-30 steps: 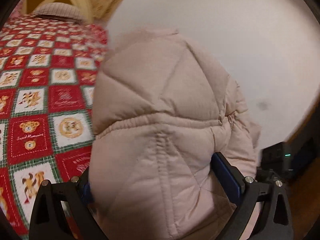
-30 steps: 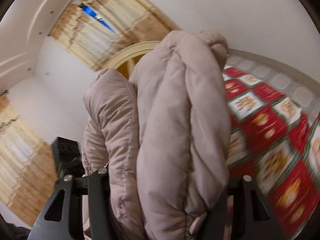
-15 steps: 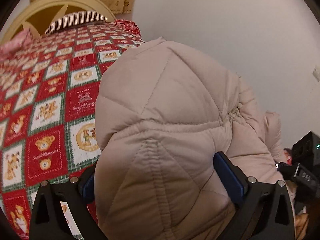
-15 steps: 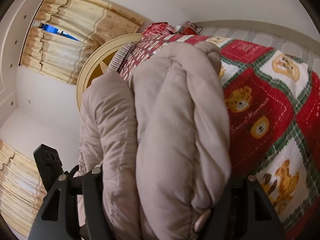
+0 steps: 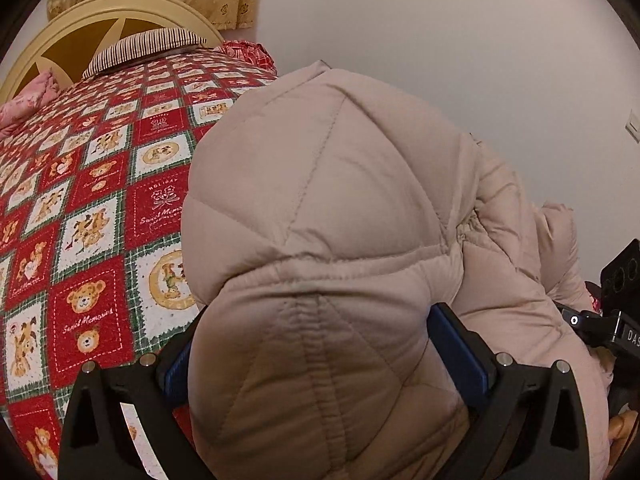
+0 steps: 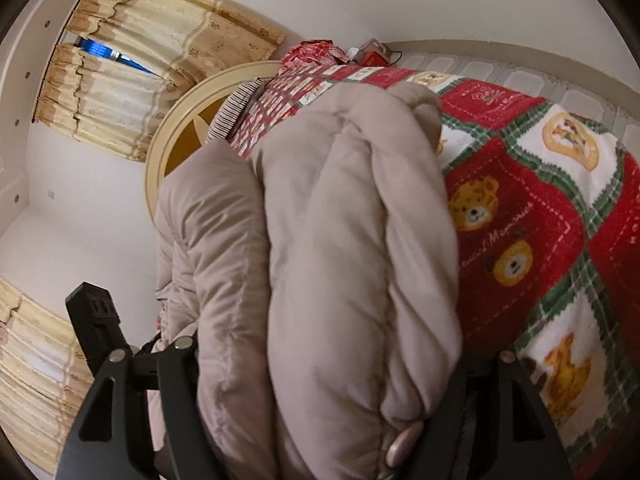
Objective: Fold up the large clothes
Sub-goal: 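Hold the rolled beige jacket bundle with both tools and lift it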
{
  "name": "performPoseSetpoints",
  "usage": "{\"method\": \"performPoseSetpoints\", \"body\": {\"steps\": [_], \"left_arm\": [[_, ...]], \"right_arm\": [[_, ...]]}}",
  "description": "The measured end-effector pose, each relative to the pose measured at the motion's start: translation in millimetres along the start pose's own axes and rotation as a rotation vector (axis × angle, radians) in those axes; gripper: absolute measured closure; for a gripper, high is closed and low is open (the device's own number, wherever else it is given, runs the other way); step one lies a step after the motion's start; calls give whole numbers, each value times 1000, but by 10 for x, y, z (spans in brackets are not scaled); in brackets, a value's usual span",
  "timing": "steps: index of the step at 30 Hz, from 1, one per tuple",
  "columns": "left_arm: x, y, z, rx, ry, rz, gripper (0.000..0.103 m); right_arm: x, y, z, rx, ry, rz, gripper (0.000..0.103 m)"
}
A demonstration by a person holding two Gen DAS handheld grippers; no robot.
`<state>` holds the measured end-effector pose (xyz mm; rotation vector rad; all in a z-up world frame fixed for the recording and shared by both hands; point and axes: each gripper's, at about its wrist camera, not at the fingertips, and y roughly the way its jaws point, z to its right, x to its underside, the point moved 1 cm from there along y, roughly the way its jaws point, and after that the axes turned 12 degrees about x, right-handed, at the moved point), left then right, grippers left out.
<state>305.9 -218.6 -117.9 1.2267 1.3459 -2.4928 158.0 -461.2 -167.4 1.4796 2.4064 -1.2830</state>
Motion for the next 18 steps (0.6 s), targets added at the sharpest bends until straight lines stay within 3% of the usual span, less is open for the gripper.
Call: {"method": "performPoseSetpoints", "body": {"steps": [9, 18], "left_arm": [[20, -16, 27, -29, 16, -2, 1], [44, -82, 6, -19, 21, 3, 1]], "right_arm": [[39, -14, -41, 73, -13, 20, 31], [85, -54, -18, 65, -7, 21, 30]]}}
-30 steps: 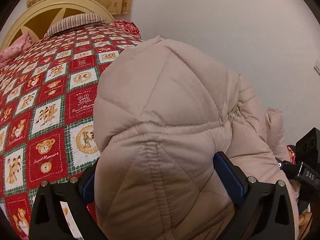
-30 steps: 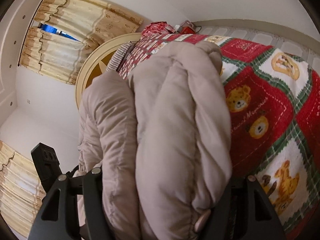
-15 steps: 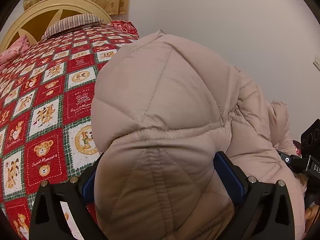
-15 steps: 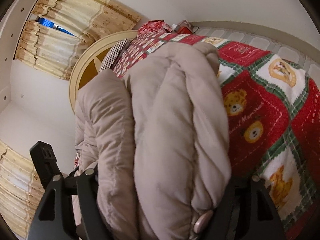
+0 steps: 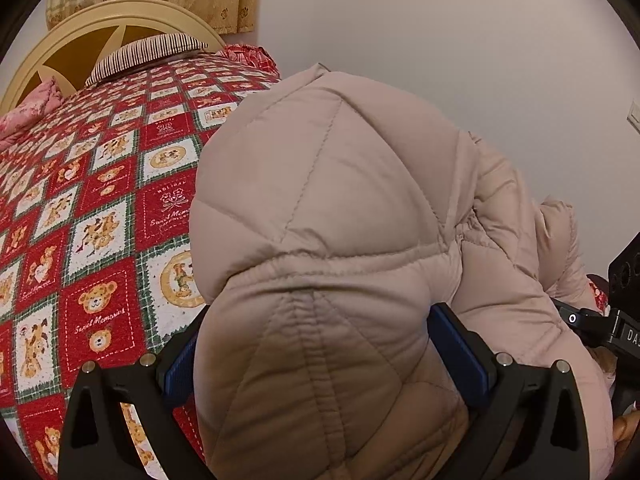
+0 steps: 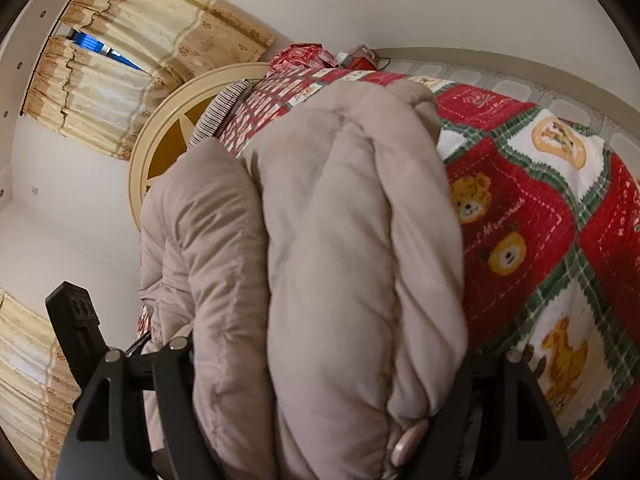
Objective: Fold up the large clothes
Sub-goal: 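Hold the rolled beige jacket bundle with both tools and lift it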
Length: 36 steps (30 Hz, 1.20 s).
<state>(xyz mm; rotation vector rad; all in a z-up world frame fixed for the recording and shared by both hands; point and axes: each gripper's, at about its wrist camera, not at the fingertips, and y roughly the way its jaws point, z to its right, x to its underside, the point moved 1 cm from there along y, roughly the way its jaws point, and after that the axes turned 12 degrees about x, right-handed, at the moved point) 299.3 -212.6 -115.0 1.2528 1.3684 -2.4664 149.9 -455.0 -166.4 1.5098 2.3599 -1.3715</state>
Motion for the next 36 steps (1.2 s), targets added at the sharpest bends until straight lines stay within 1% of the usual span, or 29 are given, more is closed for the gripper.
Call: {"method": "performPoseSetpoints", "body": {"steps": [1, 3, 4, 5, 6, 10, 11, 13, 17, 18, 19, 20, 23, 25, 28, 30, 32, 36], "left_arm": [[5, -20, 0, 3, 0, 1, 1], [12, -113, 25, 4, 10, 7, 2], [14, -177, 56, 0, 27, 15, 3], [24, -281, 105, 5, 52, 27, 8], [33, -354, 120, 12, 62, 34, 9], [99, -724, 78, 73, 33, 78, 11], [120, -804, 75, 86, 34, 87, 13], [150, -939, 96, 107, 43, 98, 16], [198, -1172, 220, 141, 83, 134, 19], [203, -1184, 243, 136, 95, 134, 19], [209, -1182, 256, 131, 104, 134, 19], [218, -1170, 256, 127, 107, 134, 19], [249, -1163, 209, 143, 73, 118, 19], [261, -1156, 204, 151, 72, 105, 19], [268, -1089, 202, 163, 84, 87, 19], [296, -1039, 191, 213, 53, 82, 19], [319, -955, 182, 257, 16, 74, 18], [298, -862, 225, 243, 15, 62, 16]], "right_arm": [[3, -13, -11, -4, -7, 3, 31], [7, -33, -26, -18, -11, 7, 36], [21, -69, -42, -30, -10, 13, 38], [45, -117, -62, -42, -14, 25, 41], [66, -161, -84, -53, -16, 35, 43], [239, -414, -219, -143, -9, 69, 46], [284, -462, -254, -160, -14, 72, 47], [390, -586, -338, -197, -30, 80, 48], [562, -818, -462, -240, -46, 91, 48], [600, -867, -497, -237, -59, 97, 48], [629, -897, -530, -213, -77, 103, 48], [651, -922, -558, -167, -101, 116, 48], [655, -897, -529, -85, -118, 132, 49], [666, -894, -465, -37, -124, 143, 50], [713, -998, -384, -13, -131, 165, 51], [772, -1115, -290, 0, -130, 192, 52], [807, -1186, -278, 9, -133, 206, 52], [803, -1161, -335, 66, -180, 227, 52]]}}
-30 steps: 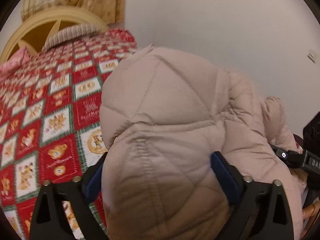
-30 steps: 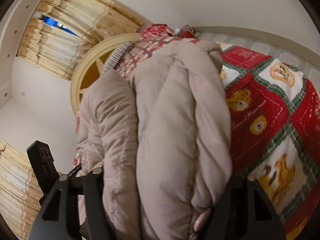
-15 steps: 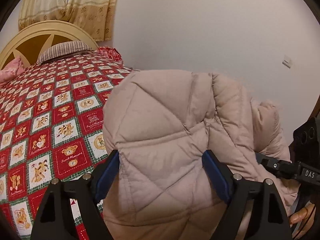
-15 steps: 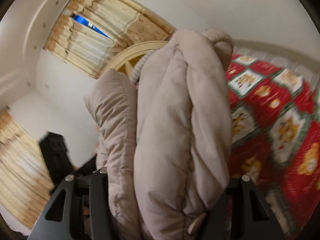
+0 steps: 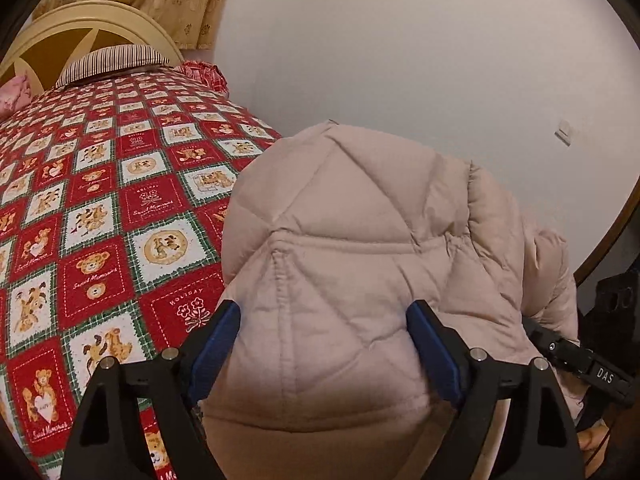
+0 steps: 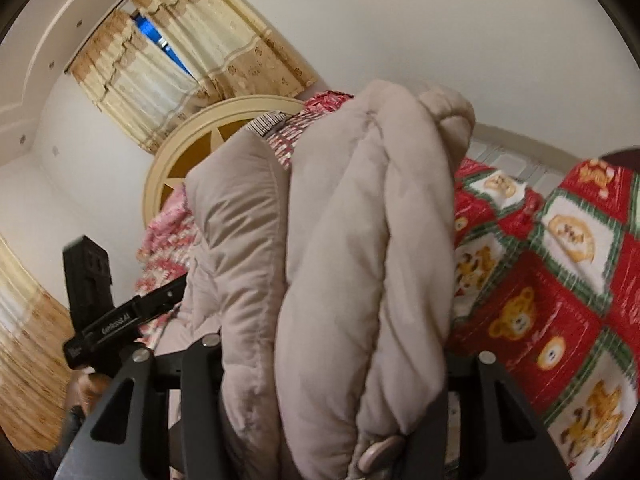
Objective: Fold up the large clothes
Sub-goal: 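Hold the rolled beige jacket bundle with both tools and lift it, then lower the jacket bundle onto the quilt with both tools and open them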
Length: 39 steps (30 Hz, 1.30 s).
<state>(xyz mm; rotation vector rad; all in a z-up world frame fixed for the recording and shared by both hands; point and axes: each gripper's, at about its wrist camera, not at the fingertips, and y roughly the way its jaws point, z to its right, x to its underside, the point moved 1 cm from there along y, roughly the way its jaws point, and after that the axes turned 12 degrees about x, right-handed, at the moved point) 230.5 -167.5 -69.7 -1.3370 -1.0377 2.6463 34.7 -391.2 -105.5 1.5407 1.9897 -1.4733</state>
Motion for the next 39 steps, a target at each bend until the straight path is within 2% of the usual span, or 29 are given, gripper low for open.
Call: {"method": "performPoseSetpoints", "body": {"steps": [4, 10, 11, 15, 18, 20, 22, 25, 26, 27, 29, 30, 34, 35, 37, 39], "left_arm": [[-77, 173, 54, -63, -15, -40, 15], [-118, 414, 88, -246, -10, -65, 13], [-116, 443, 85, -287, -13, -57, 13], [-114, 533, 57, -346, -13, -55, 12], [-89, 574, 56, -366, 9, -62, 6], [-68, 581, 74, -375, 28, -61, 4], [-73, 586, 72, -381, 30, -59, 4], [-72, 573, 43, -364, 14, -56, 4], [-66, 565, 28, -354, 6, -52, 4], [-60, 559, 14, -345, -3, -48, 4], [-50, 548, -16, -333, -19, -40, 3], [-48, 553, -7, -333, -20, -37, 3], [-47, 556, 34, -355, -7, -32, 3], [-55, 561, 29, -363, -10, -31, 3], [-67, 569, 3, -373, -24, -29, 3], [-99, 596, -69, -382, -52, -25, 3]], "right_arm": [[-94, 51, -33, 51, -35, 26, 52], [-246, 434, 139, 109, -7, -30, 47], [-286, 541, 152, 105, -1, -58, 45], [-430, 942, 294, 47, 53, -153, 32], [-435, 942, 396, 6, 97, -176, 29], [-437, 821, 400, 10, 110, -164, 27], [-448, 554, 429, 24, 131, -107, 26], [-500, -53, 475, 102, 146, 73, 24], [-504, -228, 469, 129, 134, 113, 28], [-503, -363, 442, 143, 104, 136, 47], [-499, -443, 240, 202, -15, 115, 76], [-473, -415, 91, 239, -94, 95, 78], [-354, -48, -244, 271, -269, 16, 78], [-323, 178, -244, 292, -256, -47, 78], [-267, 475, -92, 222, -149, -120, 78], [-274, 699, -49, 169, -129, -149, 78]]}}
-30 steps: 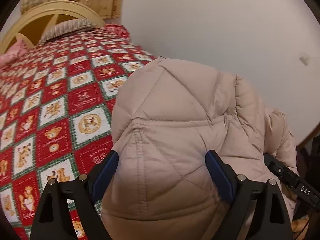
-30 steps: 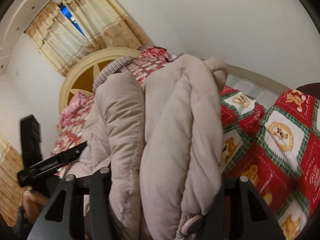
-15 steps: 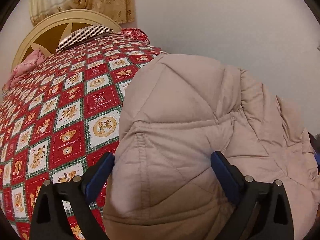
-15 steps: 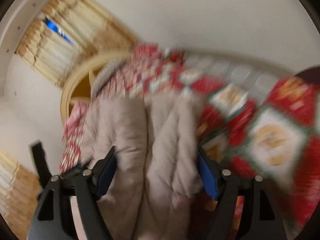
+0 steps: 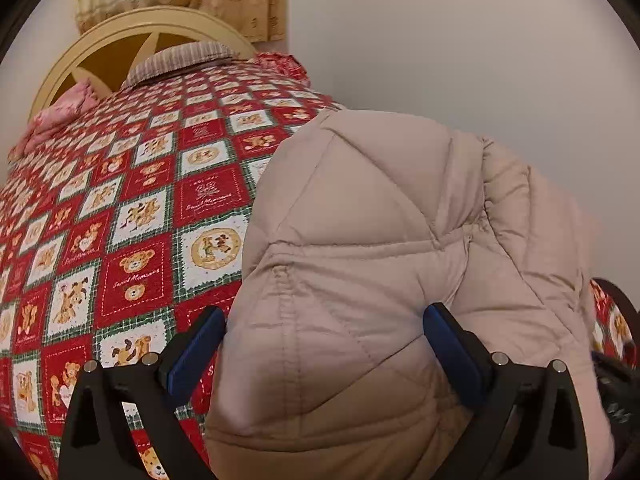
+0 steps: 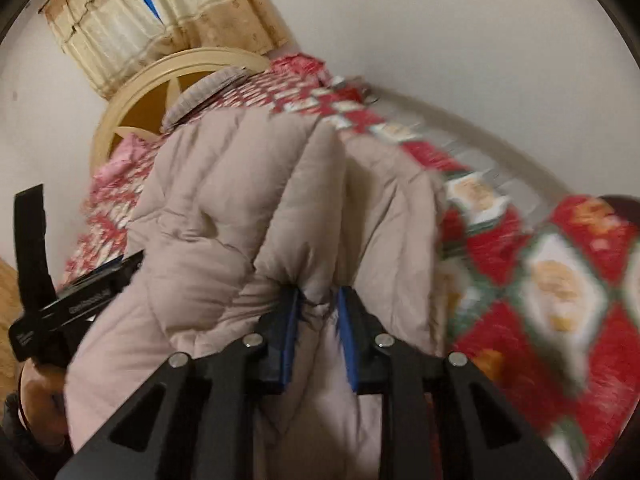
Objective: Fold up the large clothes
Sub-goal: 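Lower the jacket bundle onto the quilt with both tools and open them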
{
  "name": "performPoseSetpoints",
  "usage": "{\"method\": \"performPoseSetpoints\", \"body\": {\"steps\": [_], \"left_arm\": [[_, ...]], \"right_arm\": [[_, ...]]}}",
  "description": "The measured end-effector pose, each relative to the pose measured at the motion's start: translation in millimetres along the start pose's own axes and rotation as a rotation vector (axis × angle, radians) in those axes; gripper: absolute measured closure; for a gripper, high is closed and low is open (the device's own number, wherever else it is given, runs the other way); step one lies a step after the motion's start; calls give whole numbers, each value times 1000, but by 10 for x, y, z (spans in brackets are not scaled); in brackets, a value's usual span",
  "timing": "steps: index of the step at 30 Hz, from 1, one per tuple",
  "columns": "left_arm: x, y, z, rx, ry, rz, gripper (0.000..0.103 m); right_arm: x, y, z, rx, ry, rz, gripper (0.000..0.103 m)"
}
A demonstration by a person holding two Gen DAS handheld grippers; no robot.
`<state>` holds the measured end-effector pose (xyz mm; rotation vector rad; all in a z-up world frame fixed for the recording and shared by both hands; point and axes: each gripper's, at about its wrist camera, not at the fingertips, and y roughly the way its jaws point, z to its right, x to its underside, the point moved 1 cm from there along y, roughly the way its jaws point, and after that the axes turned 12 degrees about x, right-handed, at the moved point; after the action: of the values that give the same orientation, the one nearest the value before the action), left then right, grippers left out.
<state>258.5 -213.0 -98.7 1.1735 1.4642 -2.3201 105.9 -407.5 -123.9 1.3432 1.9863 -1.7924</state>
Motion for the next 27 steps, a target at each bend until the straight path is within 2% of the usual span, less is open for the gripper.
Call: {"method": "performPoseSetpoints", "body": {"steps": [2, 6, 10, 11, 12, 15, 18, 19, 20, 23, 25, 27], "left_arm": [[-27, 58, -45, -16, -20, 2, 2], [-28, 124, -90, -16, -39, -4, 2], [26, 107, -27, -38, 6, 24, 1], [27, 107, -14, -43, 10, 27, 1], [25, 114, -12, -43, 9, 26, 1], [18, 119, -11, -43, 6, 26, 1], [17, 96, -23, -23, -5, 29, 1], [15, 85, -58, 6, -23, 24, 1], [-1, 68, -140, 70, -61, 2, 1], [-61, -71, -390, 230, -152, -67, 1], [-68, -249, -499, 235, -163, -44, 1], [-31, -500, -547, 165, -116, 6, 1]], "right_arm": [[-56, 169, -25, -12, 1, -30, 79], [-135, 339, -72, 20, -31, -46, 86], [-121, 116, 42, 26, -26, -61, 87], [-101, -29, 59, 44, -20, -37, 86], [-67, -246, 82, 59, -5, 17, 77], [56, -865, -2, 88, -30, 190, 76], [237, -1067, -337, 54, -127, 206, 76], [310, -1018, -469, 29, -160, 181, 77], [371, -927, -562, 19, -179, 153, 77], [481, -561, -599, 82, -150, 75, 77], [509, -400, -554, 93, -124, 69, 81], [539, -304, -546, 121, -132, 96, 83]]}}
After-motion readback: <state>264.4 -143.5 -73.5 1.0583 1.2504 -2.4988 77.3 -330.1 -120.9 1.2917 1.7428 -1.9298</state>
